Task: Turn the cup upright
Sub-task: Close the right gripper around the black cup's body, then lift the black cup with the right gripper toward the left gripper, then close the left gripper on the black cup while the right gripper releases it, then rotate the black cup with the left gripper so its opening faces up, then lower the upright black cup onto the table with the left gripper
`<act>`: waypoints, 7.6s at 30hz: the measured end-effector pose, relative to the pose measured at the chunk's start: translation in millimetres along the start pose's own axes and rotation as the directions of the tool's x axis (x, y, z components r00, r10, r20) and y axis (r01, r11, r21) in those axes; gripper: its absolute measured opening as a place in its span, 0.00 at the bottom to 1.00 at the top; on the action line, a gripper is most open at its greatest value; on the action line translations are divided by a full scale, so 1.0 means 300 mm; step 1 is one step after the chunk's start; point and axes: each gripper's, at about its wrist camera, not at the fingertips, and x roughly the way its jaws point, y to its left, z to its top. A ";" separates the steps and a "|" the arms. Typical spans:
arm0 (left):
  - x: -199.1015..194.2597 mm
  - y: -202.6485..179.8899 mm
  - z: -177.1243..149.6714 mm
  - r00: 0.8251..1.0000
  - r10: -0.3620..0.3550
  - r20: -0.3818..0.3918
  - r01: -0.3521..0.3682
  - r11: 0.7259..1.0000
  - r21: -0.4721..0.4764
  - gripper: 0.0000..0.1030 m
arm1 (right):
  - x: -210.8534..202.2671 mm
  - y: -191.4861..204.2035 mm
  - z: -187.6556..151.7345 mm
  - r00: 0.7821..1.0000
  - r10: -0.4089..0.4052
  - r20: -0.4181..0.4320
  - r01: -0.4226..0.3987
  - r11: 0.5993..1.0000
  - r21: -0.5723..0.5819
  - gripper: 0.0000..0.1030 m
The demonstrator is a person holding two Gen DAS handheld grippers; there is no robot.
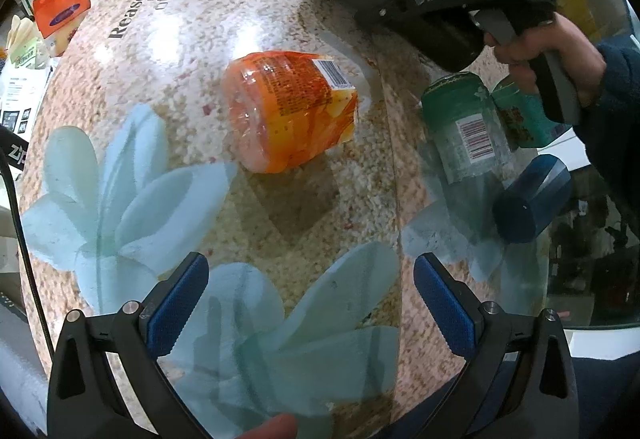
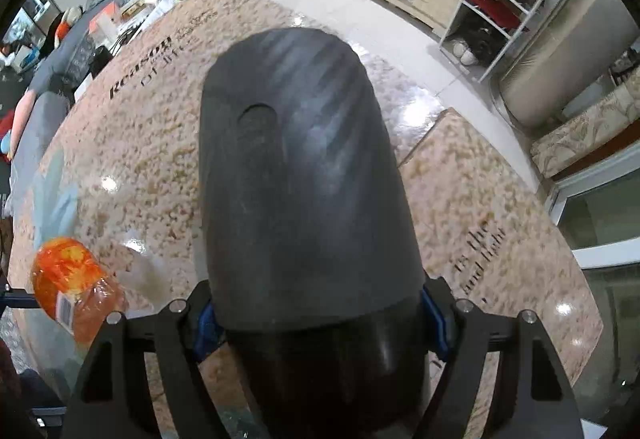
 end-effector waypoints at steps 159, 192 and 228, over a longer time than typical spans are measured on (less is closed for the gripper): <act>0.118 -0.315 -0.292 0.974 0.066 -0.217 -0.134 0.939 -0.316 0.78 | -0.453 0.346 -0.847 0.998 0.058 0.018 -0.060 0.865 0.499 0.98; -0.297 -0.456 -0.436 0.924 -0.005 0.382 -0.063 0.984 0.165 0.78 | -0.561 0.434 -0.892 0.968 0.002 0.252 -0.140 0.837 0.529 0.98; -0.294 -0.530 -0.490 0.879 -0.022 0.476 -0.119 0.957 0.264 1.00 | -0.553 0.420 -0.960 0.972 0.035 0.232 -0.165 0.805 0.570 0.98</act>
